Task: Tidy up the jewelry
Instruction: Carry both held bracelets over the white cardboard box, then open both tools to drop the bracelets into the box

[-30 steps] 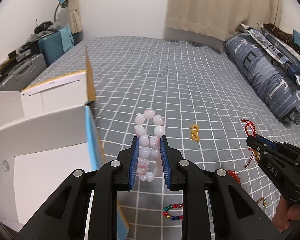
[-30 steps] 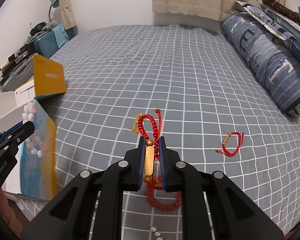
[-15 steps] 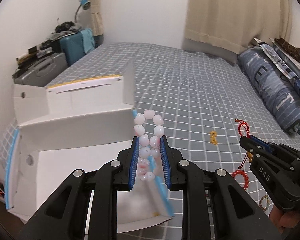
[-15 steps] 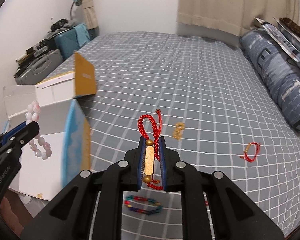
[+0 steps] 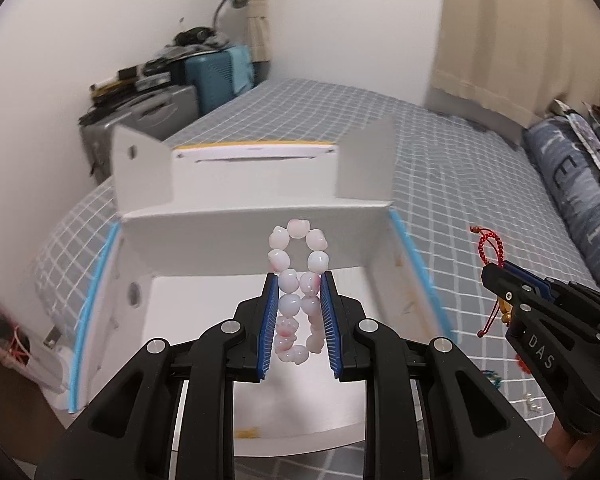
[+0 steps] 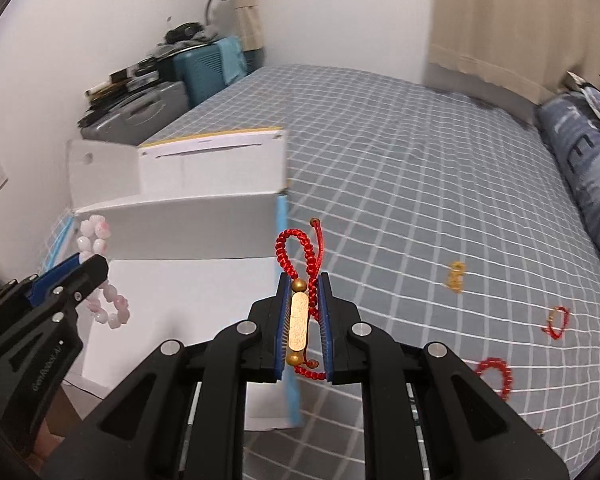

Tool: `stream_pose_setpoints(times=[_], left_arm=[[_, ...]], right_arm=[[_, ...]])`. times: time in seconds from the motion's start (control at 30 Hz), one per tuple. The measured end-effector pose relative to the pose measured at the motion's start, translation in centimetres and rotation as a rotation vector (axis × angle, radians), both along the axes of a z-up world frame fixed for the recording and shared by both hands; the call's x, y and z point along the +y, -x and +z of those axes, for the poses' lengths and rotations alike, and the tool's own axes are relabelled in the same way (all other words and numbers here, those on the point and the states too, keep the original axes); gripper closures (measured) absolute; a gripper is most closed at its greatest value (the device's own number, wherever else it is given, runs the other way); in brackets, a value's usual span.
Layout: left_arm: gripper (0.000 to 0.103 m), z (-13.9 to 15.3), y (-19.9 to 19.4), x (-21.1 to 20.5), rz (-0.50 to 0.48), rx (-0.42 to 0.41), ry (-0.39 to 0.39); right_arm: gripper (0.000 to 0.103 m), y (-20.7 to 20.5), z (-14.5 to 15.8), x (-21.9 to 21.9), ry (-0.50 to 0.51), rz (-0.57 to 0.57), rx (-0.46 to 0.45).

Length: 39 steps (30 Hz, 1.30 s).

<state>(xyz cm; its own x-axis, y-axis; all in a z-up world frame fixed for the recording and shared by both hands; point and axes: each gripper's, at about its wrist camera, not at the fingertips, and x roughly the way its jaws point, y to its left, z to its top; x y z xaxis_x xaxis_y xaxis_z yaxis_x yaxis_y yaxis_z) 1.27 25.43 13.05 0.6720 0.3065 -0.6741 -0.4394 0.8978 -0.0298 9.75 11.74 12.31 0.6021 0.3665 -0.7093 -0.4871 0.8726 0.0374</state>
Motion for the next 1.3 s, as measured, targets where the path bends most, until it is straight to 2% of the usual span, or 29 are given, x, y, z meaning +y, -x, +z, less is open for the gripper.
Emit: stream_pose_setpoints(times=[0.23, 0.4, 0.5, 0.57, 0.83, 1.07, 1.2, 1.27, 1.3], left_arm=[[0.082, -1.7, 1.6, 3.6, 0.055, 0.034, 0.013], [0.082, -3.2, 1.6, 5.2, 0.078, 0.068, 0.019], [0.082, -4.8, 1.3, 6.3, 0.071, 0.101, 0.059], [0.082, -5.5, 1.1, 6.8, 0.077, 0.118, 0.057], [0.082, -7.6, 0.8, 8.0, 0.088, 0.175, 0.081], [0.081, -8.6, 0.5, 8.4, 0.092, 0.212, 0.098], [0.079, -8.8, 0.5, 8.5, 0.101, 0.223, 0.104], [0.077, -8.7, 0.5, 8.8, 0.102, 0.22, 0.108], [0.068, -8.7, 0.5, 8.9, 0.104, 0.218, 0.112]], right_arm=[[0.09, 1.1, -1.7, 4.8, 0.018, 0.061, 0.022], [0.09, 0.7, -4.0, 7.5, 0.04, 0.079, 0.063], [0.09, 0.1, -5.2, 8.6, 0.052, 0.088, 0.092], [0.09, -0.3, -6.2, 9.5, 0.063, 0.091, 0.112], [0.09, -1.2, -8.8, 10.9, 0.093, 0.091, 0.202], [0.09, -1.5, -9.5, 10.9, 0.101, 0.08, 0.23], [0.088, -1.5, -9.4, 10.8, 0.097, 0.084, 0.245], [0.079, -1.7, -9.4, 10.8, 0.092, 0.091, 0.248], [0.071, -1.6, -9.3, 10.8, 0.09, 0.091, 0.245]])
